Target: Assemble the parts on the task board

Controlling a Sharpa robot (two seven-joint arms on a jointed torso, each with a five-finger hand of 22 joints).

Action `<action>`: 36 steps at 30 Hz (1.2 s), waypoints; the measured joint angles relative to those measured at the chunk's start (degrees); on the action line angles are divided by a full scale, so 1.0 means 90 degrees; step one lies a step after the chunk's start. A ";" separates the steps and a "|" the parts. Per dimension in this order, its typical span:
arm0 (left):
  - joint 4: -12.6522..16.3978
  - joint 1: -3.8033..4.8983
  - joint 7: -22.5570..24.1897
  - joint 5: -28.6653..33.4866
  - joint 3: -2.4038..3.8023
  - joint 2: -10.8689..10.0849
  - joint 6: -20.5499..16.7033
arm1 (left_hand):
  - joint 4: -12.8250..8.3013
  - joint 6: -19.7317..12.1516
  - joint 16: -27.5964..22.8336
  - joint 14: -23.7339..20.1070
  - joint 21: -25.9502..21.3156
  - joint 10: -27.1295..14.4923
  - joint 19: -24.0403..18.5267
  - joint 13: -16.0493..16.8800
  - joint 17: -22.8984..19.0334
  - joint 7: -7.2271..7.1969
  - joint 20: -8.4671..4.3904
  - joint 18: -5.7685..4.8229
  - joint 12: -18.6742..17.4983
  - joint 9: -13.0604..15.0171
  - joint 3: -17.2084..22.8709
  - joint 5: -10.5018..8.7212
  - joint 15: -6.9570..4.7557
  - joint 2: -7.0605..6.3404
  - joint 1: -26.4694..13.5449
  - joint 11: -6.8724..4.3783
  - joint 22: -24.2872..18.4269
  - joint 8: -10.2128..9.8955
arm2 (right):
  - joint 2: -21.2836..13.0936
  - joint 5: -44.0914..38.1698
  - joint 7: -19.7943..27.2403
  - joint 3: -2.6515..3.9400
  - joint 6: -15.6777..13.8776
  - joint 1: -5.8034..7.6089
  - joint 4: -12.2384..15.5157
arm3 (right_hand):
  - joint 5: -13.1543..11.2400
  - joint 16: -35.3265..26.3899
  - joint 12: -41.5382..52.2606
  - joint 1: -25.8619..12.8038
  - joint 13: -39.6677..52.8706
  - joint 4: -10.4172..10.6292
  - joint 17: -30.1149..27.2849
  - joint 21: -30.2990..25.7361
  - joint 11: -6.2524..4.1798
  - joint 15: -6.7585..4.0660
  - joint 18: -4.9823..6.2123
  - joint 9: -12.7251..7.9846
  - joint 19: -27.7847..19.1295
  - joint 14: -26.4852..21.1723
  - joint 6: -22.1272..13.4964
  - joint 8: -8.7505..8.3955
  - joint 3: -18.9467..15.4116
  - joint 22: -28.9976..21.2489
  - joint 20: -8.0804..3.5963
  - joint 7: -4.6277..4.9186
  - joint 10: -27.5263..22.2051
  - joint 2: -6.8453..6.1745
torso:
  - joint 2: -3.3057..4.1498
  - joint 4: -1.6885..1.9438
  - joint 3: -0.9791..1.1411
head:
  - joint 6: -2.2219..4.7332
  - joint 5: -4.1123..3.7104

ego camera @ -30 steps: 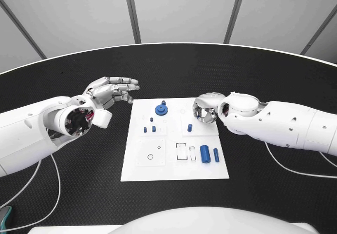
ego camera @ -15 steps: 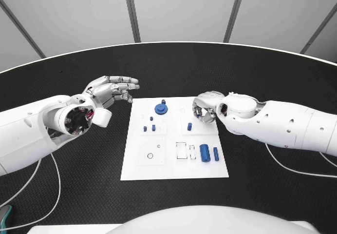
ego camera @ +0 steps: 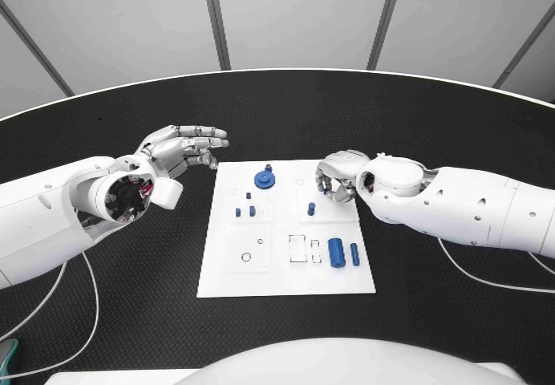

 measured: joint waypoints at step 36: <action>-0.0192 -0.0002 -0.0021 0.0000 -0.0001 0.0116 0.0098 | 0.0000 -0.0024 0.0000 -0.0022 0.0000 -0.0023 -0.0022 -0.0011 -0.0013 0.0023 0.0022 -0.0008 0.0000 -0.0006 0.0000 0.0000 0.0023 0.0000 0.0000 0.0023 0.0013 0.0000 | -0.0622 -0.0002 -0.0164 0.0167 -0.0388 0.0083 0.2096 | -0.0031 0.0000 -0.0001 -0.0037 -0.0011 0.0001 -0.0002 0.0082 -0.0031 0.0001 -0.0001 0.0044 0.0000 0.0000 0.0015 0.0037 -0.0002 0.0000 0.0001 -0.0021 0.0048 0.0033 | -0.0024 -0.0016 -0.0026 | 0.0089 0.0018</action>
